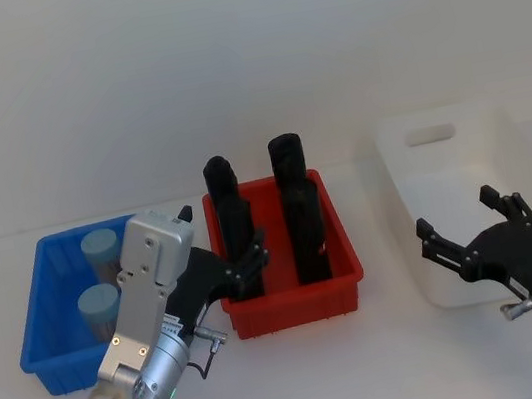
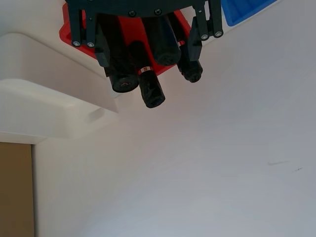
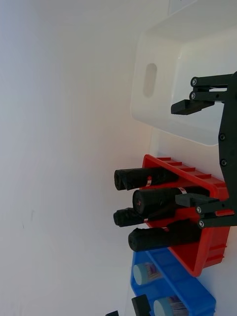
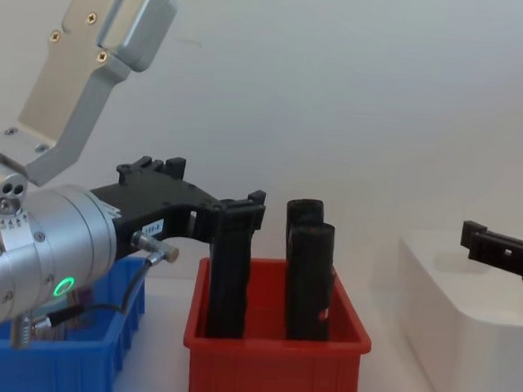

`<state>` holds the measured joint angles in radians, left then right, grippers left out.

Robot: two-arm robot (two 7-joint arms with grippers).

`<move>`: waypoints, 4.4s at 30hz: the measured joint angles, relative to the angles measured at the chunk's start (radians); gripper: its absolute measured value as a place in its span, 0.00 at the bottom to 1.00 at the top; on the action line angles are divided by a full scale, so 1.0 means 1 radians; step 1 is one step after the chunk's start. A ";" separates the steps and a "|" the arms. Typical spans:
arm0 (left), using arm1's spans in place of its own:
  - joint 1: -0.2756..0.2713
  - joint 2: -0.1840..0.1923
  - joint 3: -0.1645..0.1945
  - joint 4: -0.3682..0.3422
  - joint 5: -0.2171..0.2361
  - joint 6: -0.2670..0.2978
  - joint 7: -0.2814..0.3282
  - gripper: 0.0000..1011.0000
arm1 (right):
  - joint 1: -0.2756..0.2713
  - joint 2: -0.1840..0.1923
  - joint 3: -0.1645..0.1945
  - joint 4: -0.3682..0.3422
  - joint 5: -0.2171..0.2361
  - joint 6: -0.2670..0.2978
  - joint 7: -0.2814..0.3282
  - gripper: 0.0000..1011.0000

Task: Pick the cotton swabs from the blue box and place them into the white box.

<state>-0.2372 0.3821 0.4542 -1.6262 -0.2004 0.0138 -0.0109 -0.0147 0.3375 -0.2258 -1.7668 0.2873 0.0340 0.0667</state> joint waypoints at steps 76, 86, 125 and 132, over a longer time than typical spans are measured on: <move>0.000 0.000 -0.001 0.000 0.000 0.000 -0.001 0.99 | 0.000 0.000 0.000 0.000 0.000 0.000 0.000 0.99; -0.016 0.005 -0.021 0.022 -0.015 0.005 -0.032 0.99 | 0.000 0.000 0.000 0.000 0.000 0.000 0.000 0.99; -0.132 0.018 -0.142 0.292 -0.171 0.142 -0.078 0.99 | 0.000 0.000 0.000 0.000 0.000 0.000 0.000 0.99; -0.146 0.019 -0.160 0.340 -0.193 0.159 -0.071 0.99 | 0.000 0.000 0.000 0.000 0.000 0.000 0.000 0.99</move>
<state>-0.3828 0.4013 0.2943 -1.2866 -0.3937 0.1726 -0.0824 -0.0146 0.3374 -0.2258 -1.7668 0.2873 0.0340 0.0668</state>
